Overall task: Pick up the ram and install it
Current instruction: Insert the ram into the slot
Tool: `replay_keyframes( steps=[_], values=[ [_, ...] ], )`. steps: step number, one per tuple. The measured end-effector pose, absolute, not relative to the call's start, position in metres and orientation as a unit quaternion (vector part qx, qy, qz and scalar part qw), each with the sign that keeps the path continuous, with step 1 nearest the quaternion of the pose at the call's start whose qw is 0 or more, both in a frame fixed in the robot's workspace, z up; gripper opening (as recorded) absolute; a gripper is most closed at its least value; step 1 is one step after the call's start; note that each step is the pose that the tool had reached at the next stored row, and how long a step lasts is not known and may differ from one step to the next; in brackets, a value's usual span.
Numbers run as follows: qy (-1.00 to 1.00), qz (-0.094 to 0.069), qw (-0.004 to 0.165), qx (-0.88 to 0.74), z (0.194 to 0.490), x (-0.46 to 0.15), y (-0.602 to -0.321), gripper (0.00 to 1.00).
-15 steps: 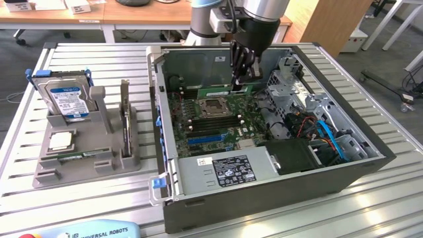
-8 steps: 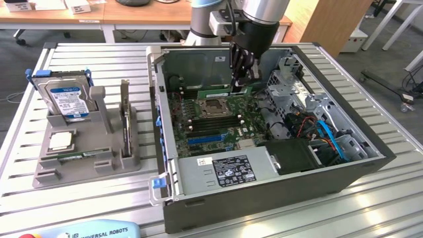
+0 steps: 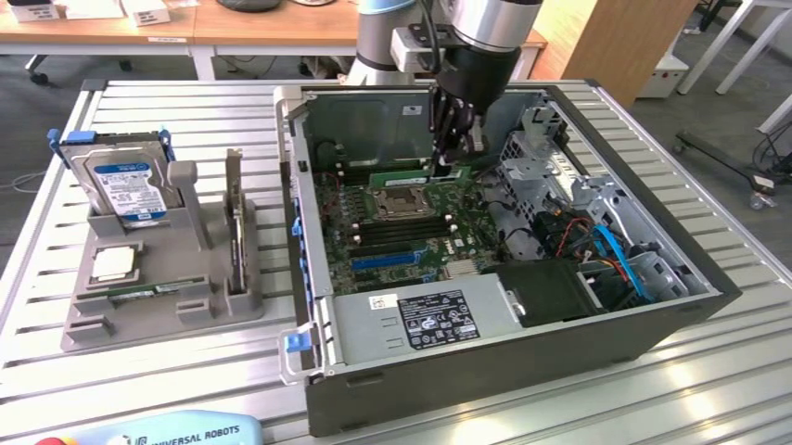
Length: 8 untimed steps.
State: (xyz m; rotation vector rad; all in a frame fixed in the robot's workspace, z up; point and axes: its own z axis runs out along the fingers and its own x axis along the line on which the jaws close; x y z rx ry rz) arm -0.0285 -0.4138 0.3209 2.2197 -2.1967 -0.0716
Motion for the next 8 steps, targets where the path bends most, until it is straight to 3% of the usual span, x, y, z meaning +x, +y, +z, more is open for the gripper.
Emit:
replay_keyframes(
  steps=[8],
  values=[
    [-0.703, -0.023, 0.009, 0.711, 0.3141, -0.0285, -0.4138, 0.11]
  ],
)
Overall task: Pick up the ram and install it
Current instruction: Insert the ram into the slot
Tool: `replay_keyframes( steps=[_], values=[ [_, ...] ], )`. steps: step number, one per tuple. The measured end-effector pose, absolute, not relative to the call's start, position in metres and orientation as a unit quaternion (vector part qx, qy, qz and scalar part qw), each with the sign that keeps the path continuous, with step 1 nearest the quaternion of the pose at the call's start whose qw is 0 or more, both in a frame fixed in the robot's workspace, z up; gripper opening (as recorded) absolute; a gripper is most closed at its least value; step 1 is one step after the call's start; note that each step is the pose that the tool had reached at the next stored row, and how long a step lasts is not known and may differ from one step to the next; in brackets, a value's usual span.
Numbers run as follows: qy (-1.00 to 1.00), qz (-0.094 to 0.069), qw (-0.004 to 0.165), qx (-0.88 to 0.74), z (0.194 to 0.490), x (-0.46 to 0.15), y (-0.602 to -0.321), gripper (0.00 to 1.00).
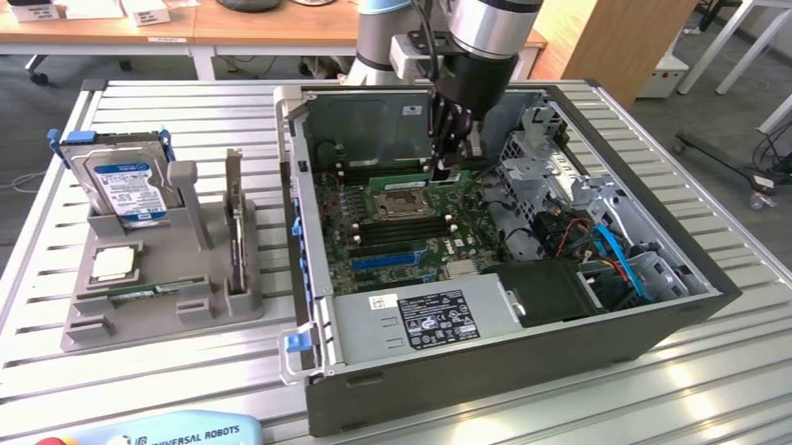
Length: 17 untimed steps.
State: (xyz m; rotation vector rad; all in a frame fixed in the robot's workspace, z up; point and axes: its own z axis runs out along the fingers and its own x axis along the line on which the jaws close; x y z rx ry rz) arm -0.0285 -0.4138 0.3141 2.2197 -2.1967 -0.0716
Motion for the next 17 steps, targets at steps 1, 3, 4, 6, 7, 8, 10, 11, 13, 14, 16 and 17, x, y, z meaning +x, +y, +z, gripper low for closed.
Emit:
replay_keyframes(
  steps=[1, 3, 4, 6, 7, 8, 10, 11, 13, 14, 16, 17],
  values=[
    [-0.703, -0.023, 0.009, 0.711, 0.313, -0.028, -0.414, 0.11],
    [-0.703, -0.023, 0.009, 0.711, 0.312, -0.028, -0.414, 0.11],
    [-0.703, -0.023, 0.009, 0.711, 0.311, -0.028, -0.414, 0.11],
    [-0.703, -0.023, 0.009, 0.711, 0.309, -0.028, -0.414, 0.11],
    [-0.703, -0.023, 0.009, 0.711, 0.308, -0.028, -0.414, 0.11],
    [-0.703, -0.023, 0.009, 0.711, 0.308, -0.028, -0.414, 0.11],
    [-0.703, -0.023, 0.009, 0.711, 0.306, -0.028, -0.414, 0.11],
    [-0.703, -0.023, 0.009, 0.71, 0.305, -0.028, -0.414, 0.11],
    [-0.703, -0.023, 0.009, 0.71, 0.304, -0.028, -0.414, 0.11],
    [-0.703, -0.023, 0.009, 0.71, 0.303, -0.028, -0.414, 0.11],
    [-0.704, -0.023, 0.009, 0.71, 0.301, -0.028, -0.414, 0.11],
    [-0.704, -0.023, 0.009, 0.71, 0.301, -0.028, -0.414, 0.11]
  ],
)
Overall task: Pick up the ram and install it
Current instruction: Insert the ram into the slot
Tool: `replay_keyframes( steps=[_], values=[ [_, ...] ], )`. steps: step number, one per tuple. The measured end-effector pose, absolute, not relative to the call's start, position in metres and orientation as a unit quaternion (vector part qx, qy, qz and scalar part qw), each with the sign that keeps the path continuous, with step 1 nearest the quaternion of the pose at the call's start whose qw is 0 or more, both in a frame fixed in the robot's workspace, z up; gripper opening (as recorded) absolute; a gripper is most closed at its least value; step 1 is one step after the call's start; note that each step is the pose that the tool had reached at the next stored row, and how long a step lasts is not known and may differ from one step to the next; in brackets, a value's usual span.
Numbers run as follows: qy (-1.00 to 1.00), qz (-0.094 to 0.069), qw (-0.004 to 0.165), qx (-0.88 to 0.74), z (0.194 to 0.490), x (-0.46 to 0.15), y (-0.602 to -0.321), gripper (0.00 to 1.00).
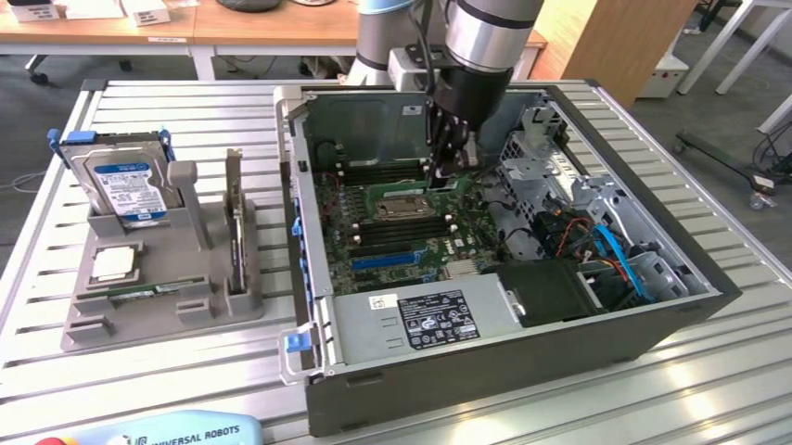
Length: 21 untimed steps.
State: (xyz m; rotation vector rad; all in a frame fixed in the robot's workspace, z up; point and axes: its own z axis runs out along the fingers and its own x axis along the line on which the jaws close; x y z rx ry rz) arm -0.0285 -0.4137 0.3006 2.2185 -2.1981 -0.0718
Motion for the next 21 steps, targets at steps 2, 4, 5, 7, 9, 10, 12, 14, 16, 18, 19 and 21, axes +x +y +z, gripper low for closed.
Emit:
replay_keyframes(
  steps=[2, 4, 5, 7, 9, 10, 12, 14, 16, 18, 19, 21],
  values=[
    [-0.704, -0.023, 0.009, 0.71, 0.299, -0.028, -0.414, 0.11],
    [-0.704, -0.023, 0.009, 0.71, 0.297, -0.028, -0.414, 0.11],
    [-0.704, -0.023, 0.009, 0.71, 0.297, -0.028, -0.414, 0.11],
    [-0.704, -0.023, 0.009, 0.71, 0.295, -0.028, -0.414, 0.11],
    [-0.704, -0.023, 0.009, 0.709, 0.294, -0.028, -0.414, 0.11],
    [-0.704, -0.023, 0.009, 0.709, 0.293, -0.028, -0.414, 0.11],
    [-0.705, -0.023, 0.009, 0.709, 0.292, -0.028, -0.414, 0.11],
    [-0.705, -0.023, 0.009, 0.709, 0.291, -0.028, -0.414, 0.11],
    [-0.705, -0.023, 0.009, 0.709, 0.29, -0.028, -0.414, 0.11],
    [-0.705, -0.023, 0.009, 0.709, 0.29, -0.028, -0.414, 0.11],
    [-0.705, -0.023, 0.009, 0.709, 0.29, -0.028, -0.414, 0.11],
    [-0.705, -0.023, 0.009, 0.709, 0.29, -0.028, -0.414, 0.11]
  ],
)
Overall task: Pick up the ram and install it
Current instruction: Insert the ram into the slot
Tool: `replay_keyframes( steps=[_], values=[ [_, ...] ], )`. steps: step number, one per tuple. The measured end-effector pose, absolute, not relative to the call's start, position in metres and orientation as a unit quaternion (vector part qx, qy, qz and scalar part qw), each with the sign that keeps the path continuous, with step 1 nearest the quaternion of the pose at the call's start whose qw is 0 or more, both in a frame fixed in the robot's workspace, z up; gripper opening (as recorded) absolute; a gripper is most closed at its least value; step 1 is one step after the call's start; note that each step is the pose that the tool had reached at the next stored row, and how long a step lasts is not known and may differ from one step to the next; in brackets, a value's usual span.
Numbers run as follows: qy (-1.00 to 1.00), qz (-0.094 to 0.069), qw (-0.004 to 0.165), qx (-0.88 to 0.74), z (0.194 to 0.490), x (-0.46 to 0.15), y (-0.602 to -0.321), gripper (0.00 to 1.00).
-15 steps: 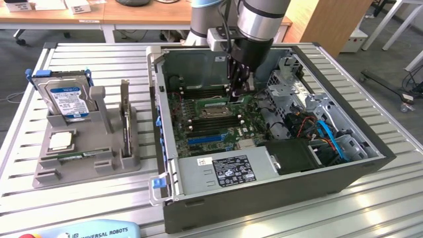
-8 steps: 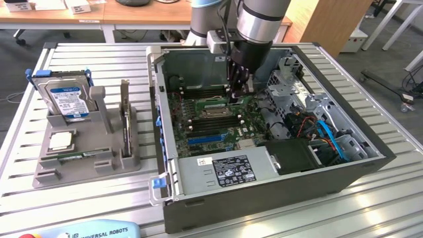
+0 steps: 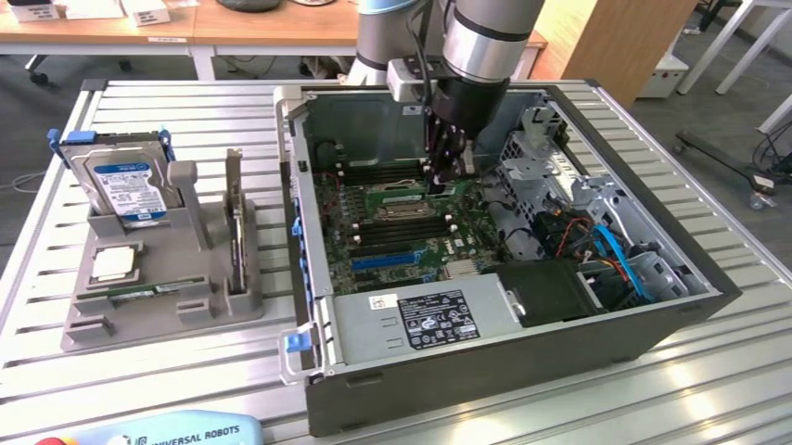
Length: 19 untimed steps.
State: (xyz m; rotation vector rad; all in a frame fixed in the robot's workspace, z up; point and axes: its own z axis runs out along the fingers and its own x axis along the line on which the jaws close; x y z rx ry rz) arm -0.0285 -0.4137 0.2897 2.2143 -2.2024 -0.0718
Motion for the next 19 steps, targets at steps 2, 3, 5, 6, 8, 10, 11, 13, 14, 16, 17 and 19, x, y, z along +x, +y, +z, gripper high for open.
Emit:
replay_keyframes(
  steps=[2, 3, 5, 6, 8, 10, 11, 13, 14, 16, 17, 19],
  values=[
    [-0.705, -0.023, 0.009, 0.709, 0.289, -0.028, -0.414, 0.11],
    [-0.705, -0.023, 0.009, 0.709, 0.289, -0.028, -0.414, 0.11],
    [-0.705, -0.023, 0.009, 0.709, 0.288, -0.028, -0.414, 0.11],
    [-0.705, -0.023, 0.009, 0.709, 0.287, -0.028, -0.414, 0.11],
    [-0.705, -0.023, 0.009, 0.709, 0.285, -0.028, -0.414, 0.11],
    [-0.705, -0.023, 0.009, 0.709, 0.283, -0.028, -0.414, 0.11],
    [-0.705, -0.023, 0.009, 0.709, 0.283, -0.028, -0.414, 0.11],
    [-0.705, -0.023, 0.009, 0.709, 0.282, -0.028, -0.414, 0.11],
    [-0.705, -0.023, 0.009, 0.709, 0.281, -0.028, -0.414, 0.11],
    [-0.705, -0.023, 0.009, 0.709, 0.281, -0.028, -0.414, 0.11],
    [-0.705, -0.023, 0.009, 0.709, 0.28, -0.028, -0.414, 0.11],
    [-0.705, -0.023, 0.009, 0.709, 0.279, -0.028, -0.414, 0.11]
  ],
)
